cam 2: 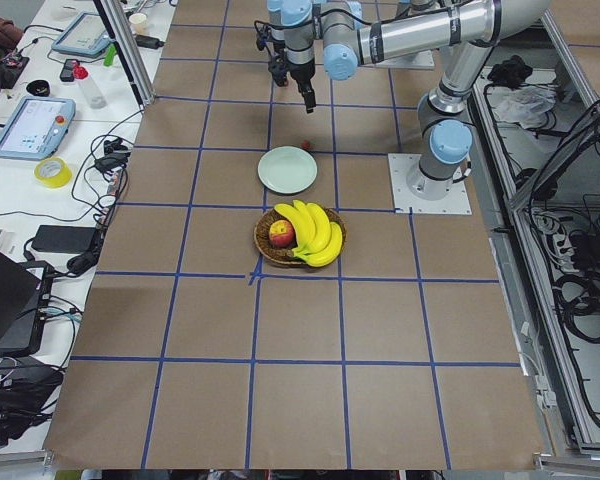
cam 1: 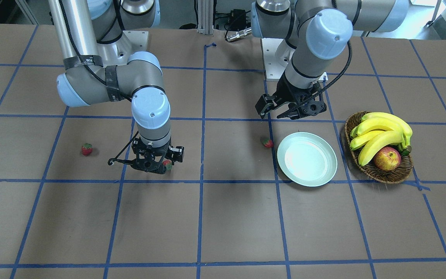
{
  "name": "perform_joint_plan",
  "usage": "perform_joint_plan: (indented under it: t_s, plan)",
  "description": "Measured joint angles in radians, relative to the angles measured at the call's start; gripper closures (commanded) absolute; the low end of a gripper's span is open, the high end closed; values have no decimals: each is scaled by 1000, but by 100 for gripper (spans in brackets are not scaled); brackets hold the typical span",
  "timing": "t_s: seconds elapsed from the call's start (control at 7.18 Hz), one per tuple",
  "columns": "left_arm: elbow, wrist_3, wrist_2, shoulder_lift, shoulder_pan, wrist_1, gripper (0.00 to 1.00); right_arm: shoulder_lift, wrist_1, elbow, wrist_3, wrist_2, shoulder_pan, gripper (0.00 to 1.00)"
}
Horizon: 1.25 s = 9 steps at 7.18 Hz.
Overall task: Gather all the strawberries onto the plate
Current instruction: 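Grasp a second strawberry with the right gripper while the left arm lowers toward the plate, then set the second strawberry near the plate while the left gripper aligns over the first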
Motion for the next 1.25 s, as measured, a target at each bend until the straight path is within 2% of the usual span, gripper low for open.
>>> perform_joint_plan:
  t_s: [0.28,0.7,0.84,1.11,1.25]
  plan:
    - [-72,-281,-2,-39,-21,38,1,12,-9,-2,3,118,-3,36]
    - [-81,-559,5,-115,-13,105,3,32,-23,1,-6,69,-4,40]
    - [-83,-597,6,-147,-13,133,4,36,-25,0,-7,63,-4,62]
    - [-84,-627,7,-206,4,169,8,42,-25,-4,-8,61,-4,92]
    - [-89,-629,5,-229,25,182,8,40,-25,-8,-10,62,-4,93]
